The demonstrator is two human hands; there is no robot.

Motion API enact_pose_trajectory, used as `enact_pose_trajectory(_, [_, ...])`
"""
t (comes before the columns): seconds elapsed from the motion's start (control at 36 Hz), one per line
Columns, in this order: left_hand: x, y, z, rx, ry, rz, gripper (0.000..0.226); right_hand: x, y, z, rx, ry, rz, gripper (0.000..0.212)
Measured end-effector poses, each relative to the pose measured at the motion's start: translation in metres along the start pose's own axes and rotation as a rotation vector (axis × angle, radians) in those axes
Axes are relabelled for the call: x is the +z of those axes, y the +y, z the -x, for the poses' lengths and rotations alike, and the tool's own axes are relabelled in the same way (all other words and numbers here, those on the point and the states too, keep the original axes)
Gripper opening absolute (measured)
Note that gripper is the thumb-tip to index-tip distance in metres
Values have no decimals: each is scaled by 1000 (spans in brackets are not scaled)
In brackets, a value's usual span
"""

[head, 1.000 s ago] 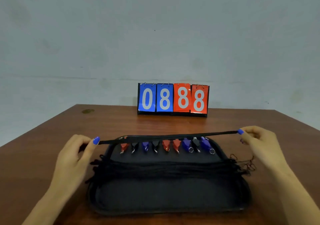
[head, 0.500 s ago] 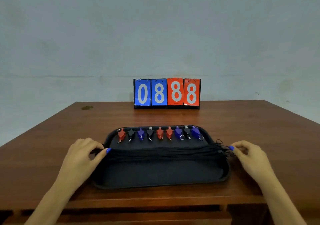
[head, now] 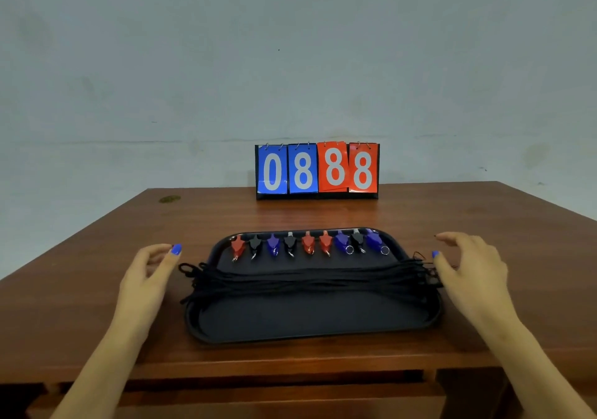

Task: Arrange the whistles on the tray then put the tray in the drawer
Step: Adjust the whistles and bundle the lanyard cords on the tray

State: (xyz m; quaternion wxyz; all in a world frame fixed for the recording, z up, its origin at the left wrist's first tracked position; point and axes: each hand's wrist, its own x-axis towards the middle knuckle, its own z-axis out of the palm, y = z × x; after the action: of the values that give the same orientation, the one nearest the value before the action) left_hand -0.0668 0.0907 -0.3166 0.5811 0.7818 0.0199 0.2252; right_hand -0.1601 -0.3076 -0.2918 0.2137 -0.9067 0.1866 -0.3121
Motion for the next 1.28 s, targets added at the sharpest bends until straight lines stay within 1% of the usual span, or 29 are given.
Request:
enact_pose_trajectory(0.08, [0, -1, -3, -90, -10, -3, 17, -3, -26, 3, -117, -22, 25, 29])
enact_pose_trajectory(0.14, [1, -2, -5, -102, -17, -22, 11, -3, -47, 4, -201, -102, 28, 27])
enact_pose_trajectory(0.19, [1, -3, -5, -97, -53, -47, 14, 2, -67, 6, -295, -212, 15, 28])
enact_pose_trajectory(0.28, [1, -6, -6, -75, -94, -64, 15, 17, -89, 11, -473, -359, 27, 37])
enact_pose_trajectory(0.33, [1, -7, -6, -55, -104, -62, 16, 29, -100, 16, -534, -510, 34, 52])
enact_pose_trajectory(0.42, [1, -9, -6, -50, -112, -46, 16, 46, -112, 19, -496, -739, 62, 77])
enact_pose_trajectory(0.47, [0, -8, -6, -46, -95, -42, 16, 53, -116, 17, -443, -825, 76, 83])
enact_pose_trajectory(0.53, [-1, -8, -6, -47, -66, -34, 14, 58, -117, 11, -403, -859, 90, 84])
enact_pose_trajectory(0.58, [-1, -9, -9, -59, -30, -1, 12, 61, -118, 6, -395, -874, 113, 82])
enact_pose_trajectory(0.64, [0, -9, -11, -75, -9, 17, 12, 64, -120, 3, -420, -855, 159, 78])
enact_pose_trajectory(0.86, [1, -12, -13, -91, 10, 42, 17, 67, -131, -5, -489, -809, 313, 63])
enact_pose_trajectory(0.92, [0, -12, -13, -88, 22, 56, 18, 67, -134, -6, -510, -797, 372, 53])
enact_pose_trajectory(0.97, [0, -13, -13, -86, 28, 63, 18, 67, -135, -7, -537, -780, 419, 39])
enact_pose_trajectory(1.06, [1, -14, -14, -80, 12, 54, 13, 68, -134, -9, -537, -778, 420, 24])
enact_pose_trajectory(1.14, [2, -13, -14, -90, 3, 48, 10, 70, -130, -9, -536, -776, 413, 25])
enact_pose_trajectory(1.22, [2, -12, -14, -87, 5, 60, 19, 72, -125, -8, -560, -747, 409, 31])
enact_pose_trajectory(1.28, [2, -12, -14, -88, 13, 70, 24, 71, -122, -7, -587, -709, 387, 25])
